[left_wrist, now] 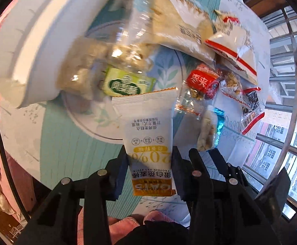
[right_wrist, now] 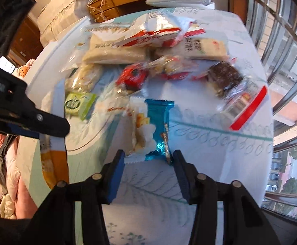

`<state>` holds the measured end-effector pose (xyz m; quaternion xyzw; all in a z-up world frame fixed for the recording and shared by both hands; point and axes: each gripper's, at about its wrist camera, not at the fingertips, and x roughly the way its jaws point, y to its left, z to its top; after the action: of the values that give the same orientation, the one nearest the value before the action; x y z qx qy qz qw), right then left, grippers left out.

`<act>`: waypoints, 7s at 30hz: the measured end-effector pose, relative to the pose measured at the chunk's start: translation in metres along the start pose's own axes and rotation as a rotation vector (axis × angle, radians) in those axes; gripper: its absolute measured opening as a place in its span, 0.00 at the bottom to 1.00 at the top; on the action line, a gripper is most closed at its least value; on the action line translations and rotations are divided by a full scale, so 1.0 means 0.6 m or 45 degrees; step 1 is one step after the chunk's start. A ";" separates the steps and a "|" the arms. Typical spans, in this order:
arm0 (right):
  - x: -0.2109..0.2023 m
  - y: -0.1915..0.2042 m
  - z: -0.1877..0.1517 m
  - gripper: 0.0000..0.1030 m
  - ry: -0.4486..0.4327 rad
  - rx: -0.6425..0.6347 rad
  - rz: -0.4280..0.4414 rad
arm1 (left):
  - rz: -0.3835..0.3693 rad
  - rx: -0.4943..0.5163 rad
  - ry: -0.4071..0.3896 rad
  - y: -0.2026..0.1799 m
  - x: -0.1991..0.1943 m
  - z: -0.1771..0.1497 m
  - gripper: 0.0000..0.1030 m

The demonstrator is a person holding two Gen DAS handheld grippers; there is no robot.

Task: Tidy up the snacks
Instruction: 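Lift the protein bar with the left gripper and release it into the white tray, then withdraw the left gripper from the tray while the right gripper moves toward the brown snack, then grasp the brown barcode snack with the right gripper while the left grasps the blue foil snack, then carry both snacks over the white tray and open both grippers to drop them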

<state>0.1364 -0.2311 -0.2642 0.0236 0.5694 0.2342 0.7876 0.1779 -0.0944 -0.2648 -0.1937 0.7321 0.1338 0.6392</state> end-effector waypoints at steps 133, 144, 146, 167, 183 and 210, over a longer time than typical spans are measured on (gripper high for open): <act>0.018 -0.109 0.126 0.58 -0.230 -0.272 -0.439 | 0.148 1.437 -0.207 -0.124 0.066 0.033 0.43; 0.009 -0.119 0.133 0.50 -0.175 -0.181 -0.385 | 0.092 1.338 -0.185 -0.090 0.054 0.020 0.34; 0.007 -0.117 0.131 0.50 -0.158 -0.151 -0.376 | 0.077 1.322 -0.187 -0.087 0.049 0.009 0.34; -0.051 -0.011 0.016 0.48 -0.014 0.063 -0.053 | -0.167 1.030 -0.256 0.059 -0.076 -0.022 0.34; -0.093 0.233 0.060 0.48 -0.149 -0.154 0.093 | -0.365 0.810 -0.481 0.228 -0.213 -0.014 0.34; -0.078 0.501 0.179 0.61 -0.396 -0.003 0.116 | -0.317 0.531 -0.694 0.534 -0.299 0.148 0.66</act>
<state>0.1199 0.0427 -0.0938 0.0843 0.4388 0.2638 0.8549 0.1303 0.2500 -0.1174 -0.1042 0.5173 -0.0505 0.8479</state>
